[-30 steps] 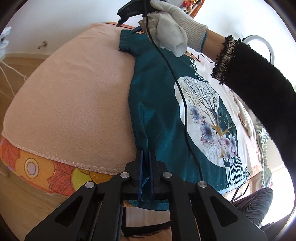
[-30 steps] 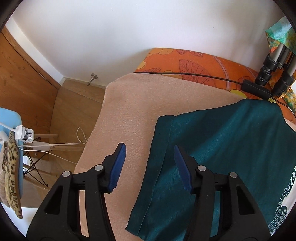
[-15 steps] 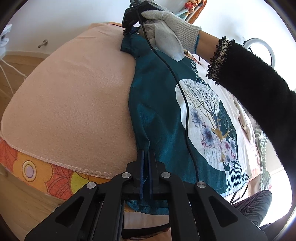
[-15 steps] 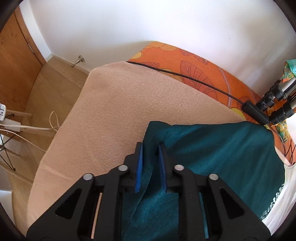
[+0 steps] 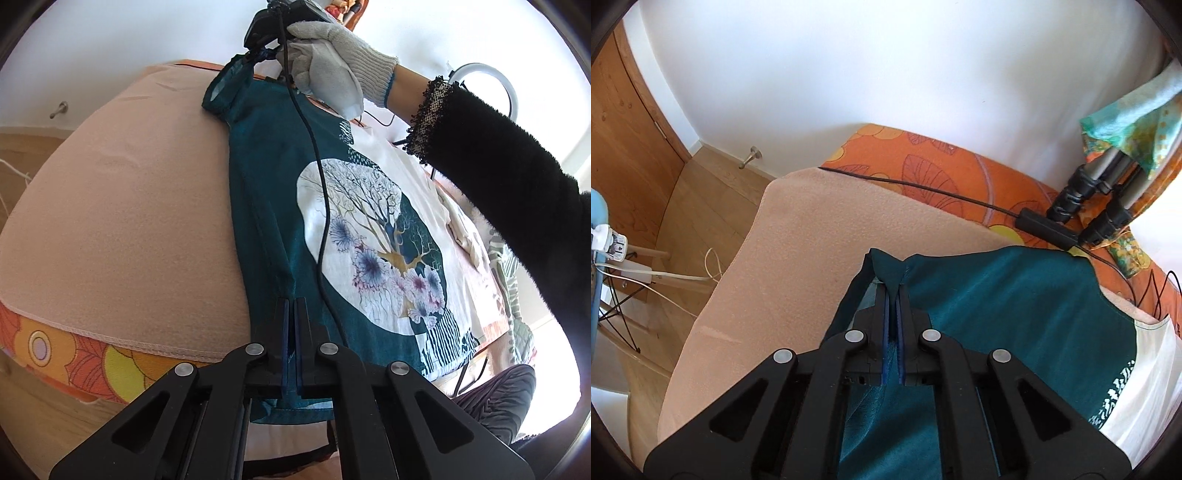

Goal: Fold small clothes
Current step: 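Fold the green panel and sleeve over onto the printed front with both grippers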

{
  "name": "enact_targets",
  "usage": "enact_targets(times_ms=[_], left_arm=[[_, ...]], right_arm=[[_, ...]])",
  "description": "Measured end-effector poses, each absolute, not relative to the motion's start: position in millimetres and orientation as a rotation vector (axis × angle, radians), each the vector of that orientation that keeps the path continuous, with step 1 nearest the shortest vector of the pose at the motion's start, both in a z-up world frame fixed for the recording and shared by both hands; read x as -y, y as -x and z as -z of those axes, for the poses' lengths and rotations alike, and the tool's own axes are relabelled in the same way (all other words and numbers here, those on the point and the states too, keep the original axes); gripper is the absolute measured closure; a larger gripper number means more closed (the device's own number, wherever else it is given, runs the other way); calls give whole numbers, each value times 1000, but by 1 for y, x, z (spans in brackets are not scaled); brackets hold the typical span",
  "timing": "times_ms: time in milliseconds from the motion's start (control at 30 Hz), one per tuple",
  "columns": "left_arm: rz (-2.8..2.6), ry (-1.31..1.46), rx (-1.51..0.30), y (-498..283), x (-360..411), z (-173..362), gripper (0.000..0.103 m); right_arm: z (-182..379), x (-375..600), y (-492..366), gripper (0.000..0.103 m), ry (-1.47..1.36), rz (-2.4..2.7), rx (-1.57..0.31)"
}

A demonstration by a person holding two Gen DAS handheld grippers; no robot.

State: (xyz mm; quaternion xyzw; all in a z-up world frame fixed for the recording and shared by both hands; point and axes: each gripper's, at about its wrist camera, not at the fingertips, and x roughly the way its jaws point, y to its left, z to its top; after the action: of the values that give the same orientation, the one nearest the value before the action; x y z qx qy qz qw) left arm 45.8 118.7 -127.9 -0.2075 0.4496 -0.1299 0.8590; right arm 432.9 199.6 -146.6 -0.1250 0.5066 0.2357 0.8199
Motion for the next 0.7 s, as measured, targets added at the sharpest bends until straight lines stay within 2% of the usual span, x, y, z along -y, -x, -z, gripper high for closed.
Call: enact_targets(times_ms=[267,467,700], left_arm=[[408,371,-968,-49,-65,122,102],[475,286,-1008,-51,-27,127,102],[533,291,-1054,-56,-9,135,102]], right_arm=[[117,-95,-433,100,199,-418,-1046],[134,-4,-437,100,135,-329,-1093],[152,25,-439,99,115,-320,-1122]])
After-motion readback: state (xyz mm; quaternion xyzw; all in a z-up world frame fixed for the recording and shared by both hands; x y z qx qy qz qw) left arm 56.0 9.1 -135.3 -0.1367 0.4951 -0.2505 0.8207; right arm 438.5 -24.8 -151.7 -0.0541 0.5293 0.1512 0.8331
